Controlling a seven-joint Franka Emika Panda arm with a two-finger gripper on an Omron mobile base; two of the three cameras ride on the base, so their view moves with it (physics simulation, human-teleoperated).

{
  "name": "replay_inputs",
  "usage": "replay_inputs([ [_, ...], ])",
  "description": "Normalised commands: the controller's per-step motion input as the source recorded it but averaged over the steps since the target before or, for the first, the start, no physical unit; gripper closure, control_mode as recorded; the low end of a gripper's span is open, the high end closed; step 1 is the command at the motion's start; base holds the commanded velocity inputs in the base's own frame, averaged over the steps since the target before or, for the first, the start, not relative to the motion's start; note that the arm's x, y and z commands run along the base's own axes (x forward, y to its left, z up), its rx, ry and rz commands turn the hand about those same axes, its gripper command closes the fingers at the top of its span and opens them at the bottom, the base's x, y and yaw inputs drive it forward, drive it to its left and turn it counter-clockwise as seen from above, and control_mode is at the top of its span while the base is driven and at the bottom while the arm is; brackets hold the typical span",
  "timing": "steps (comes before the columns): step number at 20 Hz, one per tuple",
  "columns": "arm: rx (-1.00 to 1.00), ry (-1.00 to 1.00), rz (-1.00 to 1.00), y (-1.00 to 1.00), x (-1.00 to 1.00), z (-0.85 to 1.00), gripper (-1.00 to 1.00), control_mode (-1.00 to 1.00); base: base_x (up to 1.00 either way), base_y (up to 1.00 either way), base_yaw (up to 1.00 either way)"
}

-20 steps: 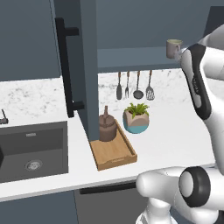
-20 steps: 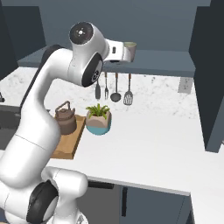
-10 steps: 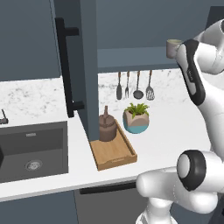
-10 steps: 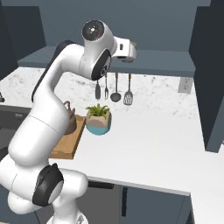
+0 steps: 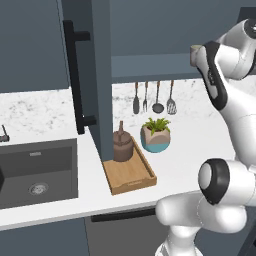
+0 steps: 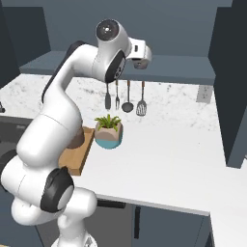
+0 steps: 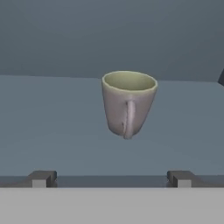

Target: Pick the kettle from the counter and place it on the tray. Then pick the mug from the cabinet and place it on the tray. Then close the cabinet doors.

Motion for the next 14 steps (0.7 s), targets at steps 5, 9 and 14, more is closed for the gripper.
replay_inputs([
  [5,0.01,0.00,0.00,-0.14,0.34,-0.01,-1.00,-1.00,0.00,0.00,0.00],
  [9,0.03,0.01,0.00,-0.23,0.29,0.00,-1.00,-1.00,0.00,0.00,0.00],
  [14,0.00,0.00,0.00,-0.06,0.09,-0.03,-1.00,-1.00,0.00,0.00,0.00],
])
